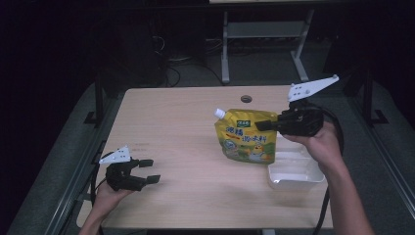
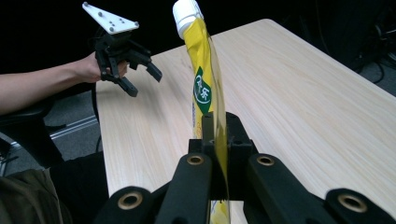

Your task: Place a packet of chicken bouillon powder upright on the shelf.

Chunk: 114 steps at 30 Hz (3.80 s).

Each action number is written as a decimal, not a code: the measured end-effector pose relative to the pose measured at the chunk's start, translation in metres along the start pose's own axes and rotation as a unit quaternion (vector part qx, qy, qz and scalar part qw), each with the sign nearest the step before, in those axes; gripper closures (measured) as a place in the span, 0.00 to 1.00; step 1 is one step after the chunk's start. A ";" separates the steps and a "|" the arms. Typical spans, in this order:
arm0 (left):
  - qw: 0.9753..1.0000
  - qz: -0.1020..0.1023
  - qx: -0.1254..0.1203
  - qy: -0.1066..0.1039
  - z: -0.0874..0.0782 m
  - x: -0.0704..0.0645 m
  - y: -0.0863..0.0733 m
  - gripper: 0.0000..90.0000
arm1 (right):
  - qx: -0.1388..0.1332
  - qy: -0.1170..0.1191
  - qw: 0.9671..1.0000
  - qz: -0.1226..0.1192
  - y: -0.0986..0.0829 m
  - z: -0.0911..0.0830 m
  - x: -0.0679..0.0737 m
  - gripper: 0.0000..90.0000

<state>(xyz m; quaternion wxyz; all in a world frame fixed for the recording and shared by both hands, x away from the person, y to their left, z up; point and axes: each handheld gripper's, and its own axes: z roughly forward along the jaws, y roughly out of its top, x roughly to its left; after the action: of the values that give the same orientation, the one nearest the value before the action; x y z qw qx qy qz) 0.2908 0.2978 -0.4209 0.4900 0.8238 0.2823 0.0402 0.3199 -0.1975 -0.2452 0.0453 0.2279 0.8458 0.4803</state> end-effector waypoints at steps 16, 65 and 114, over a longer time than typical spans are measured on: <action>1.000 -0.002 -0.003 0.003 -0.001 0.000 -0.001 0.30 | -0.002 -0.035 0.999 0.014 -0.015 -0.036 -0.007 1.00; 1.000 -0.003 0.002 0.007 0.004 -0.001 -0.002 0.29 | -0.034 -0.089 0.992 0.079 -0.101 -0.082 -0.035 0.99; 1.000 -0.005 0.009 0.001 0.007 -0.001 -0.002 0.29 | -0.067 -0.088 0.984 0.139 -0.160 -0.070 -0.047 0.83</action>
<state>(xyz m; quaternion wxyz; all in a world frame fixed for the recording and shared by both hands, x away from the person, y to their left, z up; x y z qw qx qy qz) 0.2916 0.2922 -0.4258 0.4822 0.8270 0.2869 0.0363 0.2859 -0.3430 -0.3478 0.0671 0.3813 0.7646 0.5153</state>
